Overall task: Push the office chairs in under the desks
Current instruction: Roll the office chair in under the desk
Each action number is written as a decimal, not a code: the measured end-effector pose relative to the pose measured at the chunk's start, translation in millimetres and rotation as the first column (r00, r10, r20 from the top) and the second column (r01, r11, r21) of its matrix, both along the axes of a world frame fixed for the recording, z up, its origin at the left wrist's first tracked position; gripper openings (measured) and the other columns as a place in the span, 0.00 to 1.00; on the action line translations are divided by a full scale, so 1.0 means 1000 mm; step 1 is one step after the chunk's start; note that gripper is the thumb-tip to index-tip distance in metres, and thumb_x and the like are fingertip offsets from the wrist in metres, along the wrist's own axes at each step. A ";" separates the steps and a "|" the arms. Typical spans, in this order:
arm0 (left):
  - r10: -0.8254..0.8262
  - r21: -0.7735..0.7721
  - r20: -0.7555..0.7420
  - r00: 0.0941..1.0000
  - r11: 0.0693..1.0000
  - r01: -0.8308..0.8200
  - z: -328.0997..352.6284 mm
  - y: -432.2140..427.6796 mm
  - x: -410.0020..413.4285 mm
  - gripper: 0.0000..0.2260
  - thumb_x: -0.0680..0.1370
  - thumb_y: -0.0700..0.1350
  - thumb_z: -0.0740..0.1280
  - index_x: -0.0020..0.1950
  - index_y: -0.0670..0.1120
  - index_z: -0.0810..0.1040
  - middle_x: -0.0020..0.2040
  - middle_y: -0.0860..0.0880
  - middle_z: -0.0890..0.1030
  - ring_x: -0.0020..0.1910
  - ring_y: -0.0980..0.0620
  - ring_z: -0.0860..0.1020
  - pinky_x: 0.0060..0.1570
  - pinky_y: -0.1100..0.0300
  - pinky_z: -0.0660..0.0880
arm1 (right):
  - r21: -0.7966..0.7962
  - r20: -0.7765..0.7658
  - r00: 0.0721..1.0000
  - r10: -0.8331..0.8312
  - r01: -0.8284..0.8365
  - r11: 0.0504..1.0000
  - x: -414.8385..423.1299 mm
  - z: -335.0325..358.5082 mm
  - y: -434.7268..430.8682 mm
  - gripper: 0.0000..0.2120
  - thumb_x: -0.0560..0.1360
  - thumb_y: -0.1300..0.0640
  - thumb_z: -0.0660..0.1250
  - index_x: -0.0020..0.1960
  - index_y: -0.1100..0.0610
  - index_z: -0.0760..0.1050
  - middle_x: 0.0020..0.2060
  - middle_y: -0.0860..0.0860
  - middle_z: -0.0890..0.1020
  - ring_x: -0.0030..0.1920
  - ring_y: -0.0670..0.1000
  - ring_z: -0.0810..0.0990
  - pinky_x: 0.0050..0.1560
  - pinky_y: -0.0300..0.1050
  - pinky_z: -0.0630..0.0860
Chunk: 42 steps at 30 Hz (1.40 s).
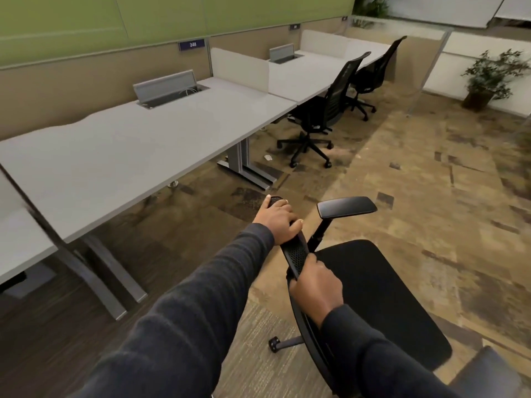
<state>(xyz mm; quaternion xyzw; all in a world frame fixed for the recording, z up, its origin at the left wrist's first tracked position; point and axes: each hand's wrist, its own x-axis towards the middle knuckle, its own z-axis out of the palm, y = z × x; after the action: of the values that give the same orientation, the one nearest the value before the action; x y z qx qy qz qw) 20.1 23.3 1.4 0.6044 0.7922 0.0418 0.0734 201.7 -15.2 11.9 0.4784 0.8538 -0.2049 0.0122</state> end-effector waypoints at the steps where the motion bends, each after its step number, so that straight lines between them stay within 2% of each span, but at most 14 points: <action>1: 0.006 0.007 0.014 1.000 1.000 -0.006 -0.001 -0.001 -0.004 0.24 0.83 0.58 0.49 0.66 0.50 0.80 0.69 0.50 0.75 0.76 0.48 0.61 0.76 0.37 0.42 | -0.004 -0.011 1.000 0.007 -0.007 1.000 -0.003 0.000 0.000 0.22 0.77 0.51 0.67 0.67 0.58 0.67 0.62 0.57 0.78 0.60 0.60 0.79 0.58 0.54 0.78; 18: 0.171 0.044 0.091 0.981 0.984 -0.175 -0.016 -0.039 -0.099 0.26 0.84 0.58 0.47 0.67 0.49 0.79 0.72 0.52 0.73 0.78 0.51 0.58 0.76 0.38 0.39 | -0.020 -0.039 0.984 0.173 -0.174 0.985 -0.091 -0.007 -0.008 0.22 0.75 0.52 0.69 0.64 0.58 0.68 0.60 0.57 0.79 0.60 0.59 0.80 0.58 0.52 0.79; 30: 0.383 0.099 0.070 0.921 0.916 -0.388 -0.013 -0.117 -0.186 0.25 0.83 0.59 0.48 0.62 0.51 0.82 0.67 0.52 0.77 0.76 0.50 0.62 0.75 0.39 0.40 | -0.015 -0.035 0.922 0.385 -0.385 0.923 -0.175 -0.001 -0.043 0.23 0.76 0.50 0.69 0.66 0.58 0.68 0.62 0.57 0.77 0.63 0.59 0.79 0.59 0.52 0.77; 34: 0.476 0.123 0.087 0.875 0.867 -0.483 -0.011 -0.144 -0.184 0.30 0.80 0.63 0.45 0.60 0.51 0.83 0.65 0.52 0.78 0.74 0.49 0.64 0.75 0.38 0.40 | 0.018 -0.025 0.876 0.482 -0.482 0.876 -0.176 -0.002 -0.049 0.24 0.76 0.49 0.68 0.67 0.58 0.67 0.62 0.57 0.77 0.62 0.59 0.79 0.59 0.53 0.77; 38: 0.547 0.194 0.112 0.830 0.807 -0.558 -0.016 -0.175 -0.156 0.32 0.79 0.64 0.43 0.53 0.50 0.84 0.59 0.52 0.80 0.71 0.48 0.67 0.75 0.39 0.41 | 0.025 -0.004 0.805 0.593 -0.593 0.805 -0.159 -0.004 -0.043 0.25 0.75 0.48 0.67 0.69 0.55 0.66 0.61 0.55 0.77 0.61 0.58 0.79 0.59 0.53 0.76; 42: 0.565 0.254 0.047 0.824 0.791 -0.556 -0.019 -0.197 -0.110 0.33 0.79 0.65 0.41 0.49 0.51 0.83 0.52 0.52 0.81 0.63 0.48 0.73 0.74 0.41 0.52 | 0.047 0.055 0.739 0.671 -0.673 0.738 -0.128 -0.004 -0.027 0.30 0.74 0.45 0.65 0.73 0.50 0.64 0.65 0.51 0.77 0.62 0.56 0.79 0.61 0.54 0.76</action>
<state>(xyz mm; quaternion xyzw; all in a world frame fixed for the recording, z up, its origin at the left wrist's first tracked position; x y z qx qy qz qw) -90.0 -174.1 -18.0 0.3474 0.9244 0.1541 -0.0335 74.0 -42.3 8.2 0.1420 0.9746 -0.1513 0.0845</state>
